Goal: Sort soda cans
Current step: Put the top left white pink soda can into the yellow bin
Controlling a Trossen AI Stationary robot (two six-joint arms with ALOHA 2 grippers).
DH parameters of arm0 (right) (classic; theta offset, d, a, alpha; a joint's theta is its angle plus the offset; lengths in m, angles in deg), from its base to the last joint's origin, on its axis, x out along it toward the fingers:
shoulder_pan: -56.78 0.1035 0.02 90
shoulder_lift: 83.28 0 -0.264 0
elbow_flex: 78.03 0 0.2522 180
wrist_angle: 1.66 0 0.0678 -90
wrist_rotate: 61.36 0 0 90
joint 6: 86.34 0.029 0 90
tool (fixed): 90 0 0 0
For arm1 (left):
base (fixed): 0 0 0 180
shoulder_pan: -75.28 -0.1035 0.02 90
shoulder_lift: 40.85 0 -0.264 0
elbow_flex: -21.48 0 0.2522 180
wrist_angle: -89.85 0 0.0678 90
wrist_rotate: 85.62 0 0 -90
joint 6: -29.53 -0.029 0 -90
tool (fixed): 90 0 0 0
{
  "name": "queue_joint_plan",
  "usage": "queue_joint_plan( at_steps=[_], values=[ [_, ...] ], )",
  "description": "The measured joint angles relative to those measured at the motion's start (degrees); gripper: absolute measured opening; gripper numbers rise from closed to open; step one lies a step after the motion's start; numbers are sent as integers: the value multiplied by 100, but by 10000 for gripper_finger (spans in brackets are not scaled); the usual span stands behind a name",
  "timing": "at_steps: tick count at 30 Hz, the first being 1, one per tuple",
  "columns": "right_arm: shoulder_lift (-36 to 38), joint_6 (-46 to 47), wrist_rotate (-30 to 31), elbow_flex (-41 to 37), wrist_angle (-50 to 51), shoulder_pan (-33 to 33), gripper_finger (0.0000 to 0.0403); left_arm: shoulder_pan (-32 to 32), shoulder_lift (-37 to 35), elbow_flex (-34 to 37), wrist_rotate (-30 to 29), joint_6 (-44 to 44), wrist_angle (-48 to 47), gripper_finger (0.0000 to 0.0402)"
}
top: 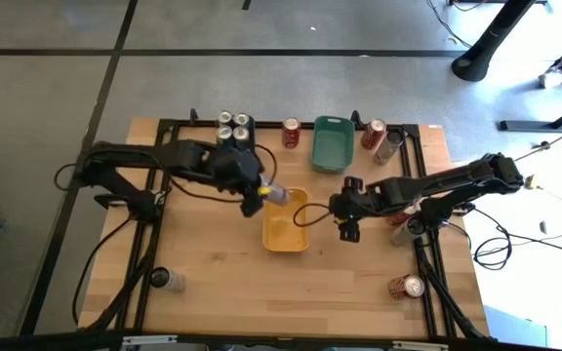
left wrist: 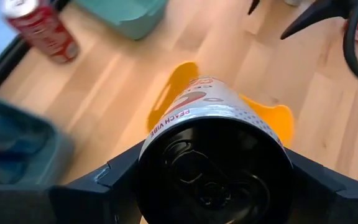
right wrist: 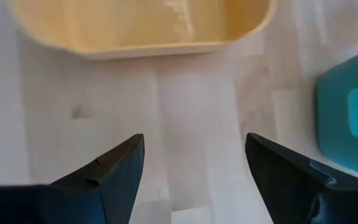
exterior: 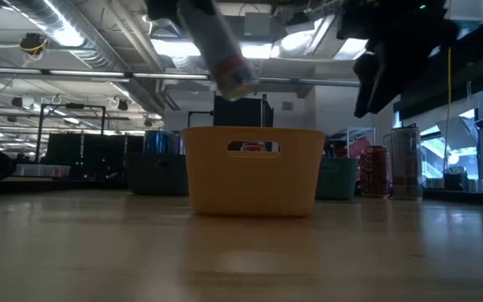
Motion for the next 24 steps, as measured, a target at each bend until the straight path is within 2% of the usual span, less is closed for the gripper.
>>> queue_joint_plan(
  at_steps=[3,6,9,14,24],
  values=[
    [0,53,209,0,119,192,280,115,505,-624,15,-68,-268,260],
    [0,264,562,0,224,339,280,105,1008,-1235,20,-164,-980,260],
    [0,436,832,0,293,447,280,52,1433,-1610,-1,-283,-1404,260],
    [0,572,1028,0,302,483,280,-99,1759,-1671,40,-354,-1959,260],
    [-3,568,1249,-3,284,475,280,-234,1995,-1652,151,-667,-1550,260]
  ],
)
